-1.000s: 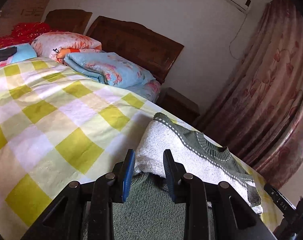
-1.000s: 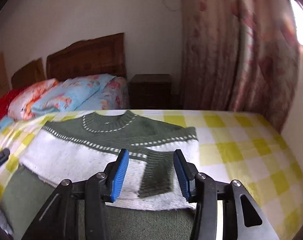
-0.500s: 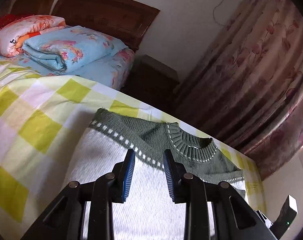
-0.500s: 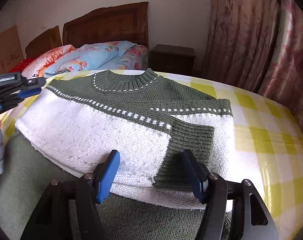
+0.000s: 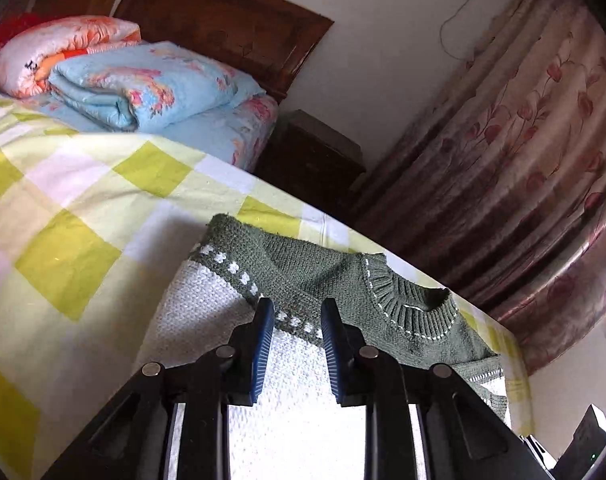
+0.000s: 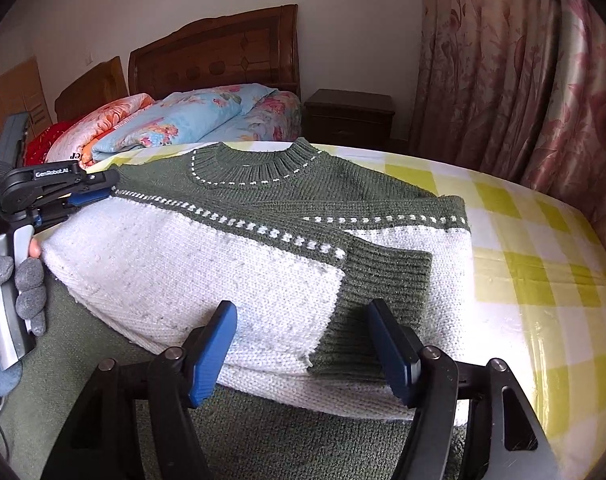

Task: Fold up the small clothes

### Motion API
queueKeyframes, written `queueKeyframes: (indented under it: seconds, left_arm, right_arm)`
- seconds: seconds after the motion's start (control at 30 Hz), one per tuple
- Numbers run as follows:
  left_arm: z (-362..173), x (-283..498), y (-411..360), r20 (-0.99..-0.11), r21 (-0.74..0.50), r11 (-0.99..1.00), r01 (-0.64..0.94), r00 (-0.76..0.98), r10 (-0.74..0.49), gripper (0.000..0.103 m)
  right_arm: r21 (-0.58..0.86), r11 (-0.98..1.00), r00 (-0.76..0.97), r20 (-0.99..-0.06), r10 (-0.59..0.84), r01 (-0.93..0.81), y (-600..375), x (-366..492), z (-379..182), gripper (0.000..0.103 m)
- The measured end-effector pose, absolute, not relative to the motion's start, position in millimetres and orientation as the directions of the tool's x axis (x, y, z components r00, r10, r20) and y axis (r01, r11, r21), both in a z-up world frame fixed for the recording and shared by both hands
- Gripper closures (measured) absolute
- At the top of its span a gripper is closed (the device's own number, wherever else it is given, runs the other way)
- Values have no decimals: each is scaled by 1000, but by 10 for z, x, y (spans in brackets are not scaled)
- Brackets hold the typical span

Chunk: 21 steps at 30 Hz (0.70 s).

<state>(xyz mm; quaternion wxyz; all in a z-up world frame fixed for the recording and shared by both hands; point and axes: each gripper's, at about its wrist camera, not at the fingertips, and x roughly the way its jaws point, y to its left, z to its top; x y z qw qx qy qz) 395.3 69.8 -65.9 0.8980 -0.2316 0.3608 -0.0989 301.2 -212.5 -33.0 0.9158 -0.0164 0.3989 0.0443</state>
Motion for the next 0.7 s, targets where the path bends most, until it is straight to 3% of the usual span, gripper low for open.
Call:
queueKeyframes:
  seconds: [0.1, 0.27, 0.4, 0.63, 0.7]
  left_arm:
    - [-404, 3583, 507, -546, -476, 871, 118, 737, -399, 78]
    - [-678, 3432, -1, -686, -317, 917, 242, 609, -398, 77]
    - [-740, 3454, 153, -674, -392, 896, 209, 597, -434, 78]
    - [-664, 2962, -85, -700, -152, 957, 246, 657, -280, 77]
    - [-664, 2985, -81, -707, -150, 959, 240, 653, -274, 76]
  right_arm:
    - [9, 995, 678, -732, 71, -95, -2122, 3009, -327, 0]
    - [10, 995, 679, -731, 72, -95, -2130, 3011, -326, 0]
    - [18, 995, 680, -729, 79, -96, -2138, 3003, -319, 0]
    - [15, 995, 679, -730, 77, -97, -2137, 3005, -320, 0]
    - [10, 995, 679, -730, 74, -97, -2129, 3004, -318, 0]
